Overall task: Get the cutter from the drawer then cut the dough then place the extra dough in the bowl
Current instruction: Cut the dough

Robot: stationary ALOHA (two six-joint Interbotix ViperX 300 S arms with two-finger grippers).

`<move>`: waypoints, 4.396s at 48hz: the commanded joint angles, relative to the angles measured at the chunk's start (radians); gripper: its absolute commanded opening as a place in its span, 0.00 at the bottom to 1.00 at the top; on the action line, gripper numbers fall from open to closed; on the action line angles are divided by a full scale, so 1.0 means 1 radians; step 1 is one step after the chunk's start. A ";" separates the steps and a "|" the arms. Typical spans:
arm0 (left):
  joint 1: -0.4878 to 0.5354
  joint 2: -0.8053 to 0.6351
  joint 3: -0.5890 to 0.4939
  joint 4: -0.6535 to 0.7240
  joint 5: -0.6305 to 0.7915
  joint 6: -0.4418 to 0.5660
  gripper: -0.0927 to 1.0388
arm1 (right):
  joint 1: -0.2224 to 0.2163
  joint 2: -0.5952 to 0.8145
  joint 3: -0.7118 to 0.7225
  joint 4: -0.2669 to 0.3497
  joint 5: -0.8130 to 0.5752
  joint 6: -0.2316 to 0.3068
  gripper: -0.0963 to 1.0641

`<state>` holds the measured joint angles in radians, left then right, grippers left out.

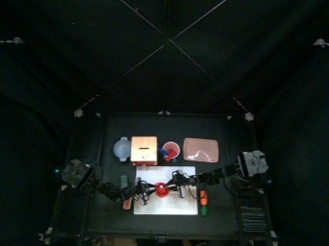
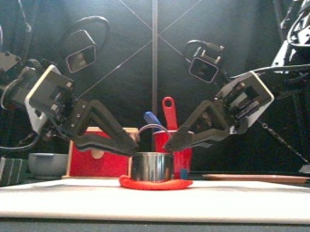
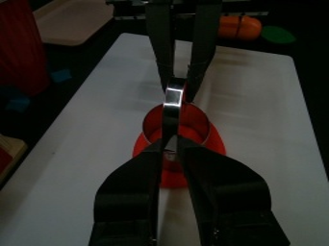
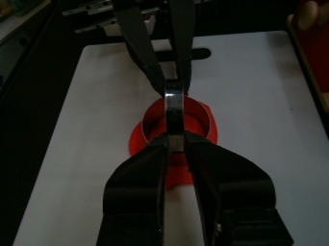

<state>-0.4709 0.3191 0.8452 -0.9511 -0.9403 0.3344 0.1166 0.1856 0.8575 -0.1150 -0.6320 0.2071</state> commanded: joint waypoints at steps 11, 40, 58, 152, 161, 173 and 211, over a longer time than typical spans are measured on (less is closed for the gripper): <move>0.011 0.034 -0.014 -0.006 0.025 -0.003 0.62 | 0.015 0.002 -0.014 0.005 0.011 0.008 0.56; 0.017 0.052 -0.008 -0.023 0.061 -0.006 0.61 | 0.017 0.028 -0.023 0.034 0.035 0.008 0.55; 0.017 0.052 -0.009 -0.025 0.075 -0.006 0.62 | 0.018 0.035 -0.023 0.044 0.052 0.011 0.55; 0.023 -0.046 -0.008 0.103 0.086 0.006 0.74 | 0.014 -0.011 -0.038 0.048 0.055 -0.008 0.70; 0.023 -0.071 -0.005 0.130 0.084 0.006 0.74 | 0.014 -0.018 -0.040 0.044 0.057 -0.006 0.70; 0.038 -0.106 0.003 0.172 0.083 0.008 0.74 | 0.008 -0.025 -0.040 0.043 0.055 -0.006 0.70; 0.080 -0.118 0.066 0.221 0.114 0.006 0.59 | -0.026 -0.034 -0.078 0.043 0.098 -0.005 0.70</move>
<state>-0.4050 0.2071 0.9296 -0.7348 -0.8330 0.3405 0.0966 0.1979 0.7992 -0.0736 -0.5354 0.2040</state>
